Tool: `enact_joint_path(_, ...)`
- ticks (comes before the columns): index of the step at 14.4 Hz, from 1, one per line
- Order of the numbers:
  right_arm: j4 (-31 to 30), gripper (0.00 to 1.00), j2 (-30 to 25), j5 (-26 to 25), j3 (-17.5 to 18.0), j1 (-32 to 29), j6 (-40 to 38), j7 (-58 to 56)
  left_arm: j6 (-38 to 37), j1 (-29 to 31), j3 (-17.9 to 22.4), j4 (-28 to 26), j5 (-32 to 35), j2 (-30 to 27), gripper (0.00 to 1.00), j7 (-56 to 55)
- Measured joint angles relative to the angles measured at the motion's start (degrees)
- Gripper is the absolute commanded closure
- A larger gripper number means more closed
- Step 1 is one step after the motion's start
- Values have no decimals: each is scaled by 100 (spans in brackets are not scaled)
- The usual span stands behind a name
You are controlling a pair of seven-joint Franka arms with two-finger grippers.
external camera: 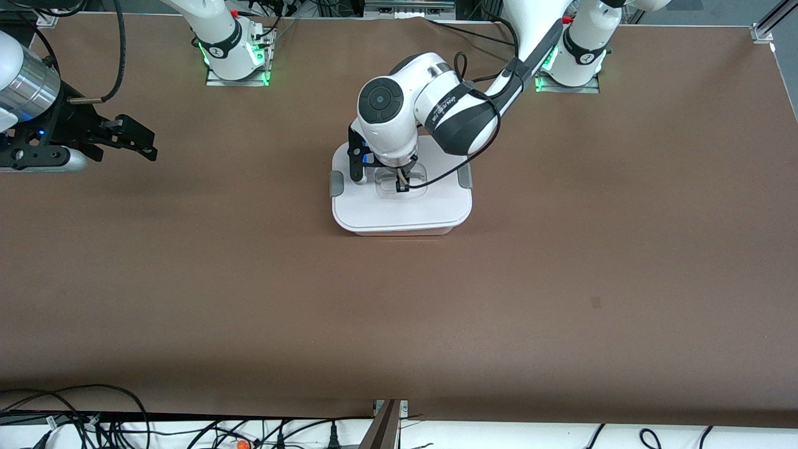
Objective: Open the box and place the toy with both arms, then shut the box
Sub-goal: 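Press the lid down onto the box with the left gripper, then release the lid handle and raise the left gripper away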
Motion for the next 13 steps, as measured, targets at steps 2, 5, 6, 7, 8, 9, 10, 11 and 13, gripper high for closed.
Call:
enact_joint_path(2,0,0,3,0,0,-1,0,2,-1,0,1,0,0,0,100,70)
enact_joint_path(5,0,0,5,-1,-3,-18,-2,1,-4,4,9,-3,23,2,100,316)
enact_joint_path(6,0,0,9,-2,-1,-18,-15,-2,-3,4,6,-4,42,7,100,378)
enact_joint_path(7,0,0,15,-6,3,-16,-66,-13,2,3,3,-4,57,12,100,401)
enact_joint_path(8,0,0,22,-12,6,-14,-141,-26,7,3,1,-4,62,16,100,416)
enact_joint_path(9,0,0,29,-16,7,-14,-195,-39,11,3,0,-4,64,18,100,424)
enact_joint_path(10,0,0,33,-25,7,-14,-223,-77,11,3,0,-4,65,19,100,430)
enact_joint_path(11,0,0,34,-38,7,-14,-232,-158,11,3,0,-4,65,20,100,435)
enact_joint_path(13,0,0,34,-56,7,-15,-249,-351,17,1,-2,-4,80,23,1,438)
